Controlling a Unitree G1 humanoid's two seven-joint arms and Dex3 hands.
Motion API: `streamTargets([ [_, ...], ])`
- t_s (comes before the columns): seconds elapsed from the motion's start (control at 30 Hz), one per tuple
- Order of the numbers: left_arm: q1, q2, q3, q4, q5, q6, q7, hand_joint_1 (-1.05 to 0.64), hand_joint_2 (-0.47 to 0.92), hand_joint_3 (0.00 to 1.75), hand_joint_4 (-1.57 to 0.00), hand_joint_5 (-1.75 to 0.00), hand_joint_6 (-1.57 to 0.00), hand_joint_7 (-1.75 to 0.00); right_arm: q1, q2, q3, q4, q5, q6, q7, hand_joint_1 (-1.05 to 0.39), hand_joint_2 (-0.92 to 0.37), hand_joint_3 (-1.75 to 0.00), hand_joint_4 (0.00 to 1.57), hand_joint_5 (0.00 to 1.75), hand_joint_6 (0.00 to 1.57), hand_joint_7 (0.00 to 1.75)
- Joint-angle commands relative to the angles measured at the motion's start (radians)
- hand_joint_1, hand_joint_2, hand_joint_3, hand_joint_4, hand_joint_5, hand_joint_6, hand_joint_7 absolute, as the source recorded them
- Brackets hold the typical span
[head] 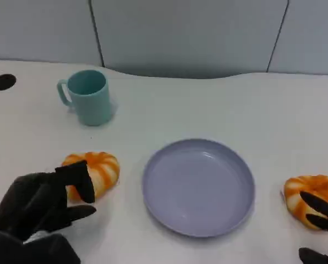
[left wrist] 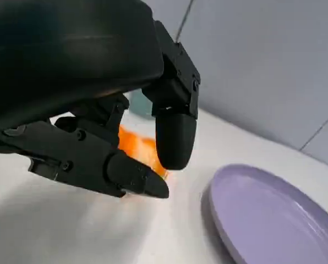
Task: Grasp the bread from the table and place it into the plate.
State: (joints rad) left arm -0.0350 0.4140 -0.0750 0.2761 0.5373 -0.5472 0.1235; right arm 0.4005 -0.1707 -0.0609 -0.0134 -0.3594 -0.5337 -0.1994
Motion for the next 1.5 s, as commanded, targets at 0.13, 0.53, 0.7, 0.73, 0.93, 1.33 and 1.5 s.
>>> streamTargets([
  [0.13, -0.096, 0.135, -0.064, -0.026, 0.236, -0.034, 0.072, -0.39, 0.86, 0.01, -0.59, -1.55, -0.55, -1.26, 0.000, -0.001, -0.005, -0.013, 0.012, 0.012, 0.004, -0.34, -0.92, -0.32, 0.87, 0.05, 0.62, 0.00],
  [0.53, -0.248, 0.230, -0.206, -0.171, 0.392, 0.227, -0.395, -0.82, 0.88, 0.00, -0.01, -0.09, -0.11, -0.01, 0.005, 0.016, 0.002, -0.027, 0.012, 0.032, 0.003, -0.34, -0.92, -0.31, 0.90, 0.07, 0.63, 0.00],
  [0.7, -0.335, 0.220, -0.235, -0.037, 0.340, 0.203, -0.427, -0.83, 0.88, 0.00, 0.00, -0.01, -0.08, 0.00, 0.012, 0.023, 0.003, -0.045, 0.009, 0.051, 0.007, -0.35, -0.92, -0.31, 0.92, 0.08, 0.63, 0.00],
  [0.73, -0.370, 0.213, -0.248, 0.015, 0.322, 0.199, -0.453, -0.81, 0.88, 0.00, 0.00, 0.00, -0.07, 0.00, 0.012, 0.021, 0.004, -0.046, 0.007, 0.051, 0.007, -0.35, -0.92, -0.31, 0.92, 0.08, 0.63, 0.00],
  [0.93, -0.547, 0.156, -0.357, 0.317, 0.345, 0.188, -0.427, -0.72, 0.84, 0.00, 0.00, 0.00, -0.08, -0.01, 0.012, 0.022, 0.004, -0.046, 0.021, 0.045, 0.019, -0.34, -0.92, -0.31, 0.93, 0.09, 0.63, 0.00],
  [1.33, -0.789, 0.004, -0.541, 0.816, 0.388, 0.180, -0.299, -0.69, 0.80, 0.01, -0.04, -0.02, -0.12, 0.00, 0.025, 0.020, -0.004, -0.055, 0.014, 0.039, 0.017, -0.36, -0.92, -0.33, 0.88, 0.07, 0.63, 0.00],
  [1.5, -0.807, -0.032, -0.610, 0.902, 0.420, 0.192, -0.204, -0.89, 0.91, 0.23, -0.08, -0.04, -0.14, -0.01, 0.026, 0.019, -0.007, -0.062, -0.003, 0.038, 0.007, -0.36, -0.92, -0.33, 0.87, 0.07, 0.63, 0.00],
])
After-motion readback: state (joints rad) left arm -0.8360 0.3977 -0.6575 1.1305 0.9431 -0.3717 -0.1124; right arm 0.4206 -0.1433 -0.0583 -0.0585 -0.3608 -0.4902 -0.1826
